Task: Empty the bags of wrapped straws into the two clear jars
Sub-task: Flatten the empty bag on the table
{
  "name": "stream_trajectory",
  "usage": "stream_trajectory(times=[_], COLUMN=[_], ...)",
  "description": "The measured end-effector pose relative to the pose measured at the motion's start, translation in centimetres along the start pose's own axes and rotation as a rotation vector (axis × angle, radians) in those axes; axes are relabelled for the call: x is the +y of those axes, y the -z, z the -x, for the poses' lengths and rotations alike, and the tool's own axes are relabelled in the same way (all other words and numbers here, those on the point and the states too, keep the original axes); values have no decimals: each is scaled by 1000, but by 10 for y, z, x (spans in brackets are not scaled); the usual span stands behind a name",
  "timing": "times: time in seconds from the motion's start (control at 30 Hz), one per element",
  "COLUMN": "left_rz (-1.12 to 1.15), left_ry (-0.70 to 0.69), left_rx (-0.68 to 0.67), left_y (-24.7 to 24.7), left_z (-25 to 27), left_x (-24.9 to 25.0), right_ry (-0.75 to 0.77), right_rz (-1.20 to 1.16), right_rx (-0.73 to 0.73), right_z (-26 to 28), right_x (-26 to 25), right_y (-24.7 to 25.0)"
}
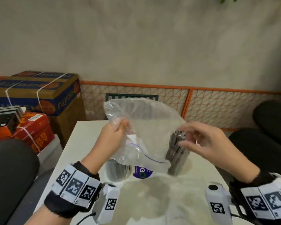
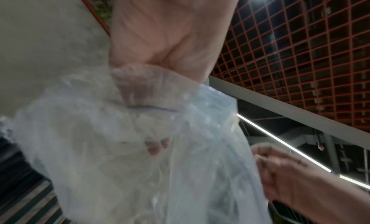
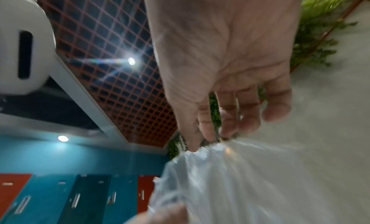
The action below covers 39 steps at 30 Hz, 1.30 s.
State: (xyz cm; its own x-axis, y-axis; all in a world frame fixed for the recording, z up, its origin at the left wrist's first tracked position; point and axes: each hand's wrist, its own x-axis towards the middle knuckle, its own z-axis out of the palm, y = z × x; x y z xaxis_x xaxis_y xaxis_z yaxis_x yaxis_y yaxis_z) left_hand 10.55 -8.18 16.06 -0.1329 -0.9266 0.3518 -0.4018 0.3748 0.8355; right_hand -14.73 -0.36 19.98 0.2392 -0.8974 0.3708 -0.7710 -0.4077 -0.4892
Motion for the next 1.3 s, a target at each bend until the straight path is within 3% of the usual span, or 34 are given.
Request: stream_trajectory(times=[0.03,0.1,0.2,0.27,0.33,0.43,0.53,0.67,0.8,0.87,0.97,1.1,1.3], left_rz=[-50,-88,-31,2,15,-16,-34,-32,92,182,387,720,570], left_ry=[-5,1,-21,-57,-40,72,50,38,91,167,262,359,300], left_rx=[-90,-237,-382,-441,-431,-459,-487,-303,-123,-99,-148,-311,-525], left_y=[-9,-28,-57,-72,-85,-100,-107,-111,-119,-124,-129,-123,-116], left_z=[2,12,29,41,52,74,103,124,132,137,147,152,159], left_x=[2,9,22,26,19,-4,-21,-25,-26,-29,-38,-41,-23], right_ry=[8,-8,-152,-238,-284,-307,-424,-599,-653,-664,-693,-794,-857], right_rz=[1,102,309,263,164,199,181,126,82,76,71,68,40], right_rx=[101,169,105,72,81,90,148,196,229,234,207,128,8], right_z=[3,5,4,6,11,24,40,59,70,76,83,87,94], right_x=[-6,-14,-11,-1,9,27,57,85,99,102,113,127,142], right_y=[8,7,-14,-27,-32,-26,-7,9,15,17,14,13,17])
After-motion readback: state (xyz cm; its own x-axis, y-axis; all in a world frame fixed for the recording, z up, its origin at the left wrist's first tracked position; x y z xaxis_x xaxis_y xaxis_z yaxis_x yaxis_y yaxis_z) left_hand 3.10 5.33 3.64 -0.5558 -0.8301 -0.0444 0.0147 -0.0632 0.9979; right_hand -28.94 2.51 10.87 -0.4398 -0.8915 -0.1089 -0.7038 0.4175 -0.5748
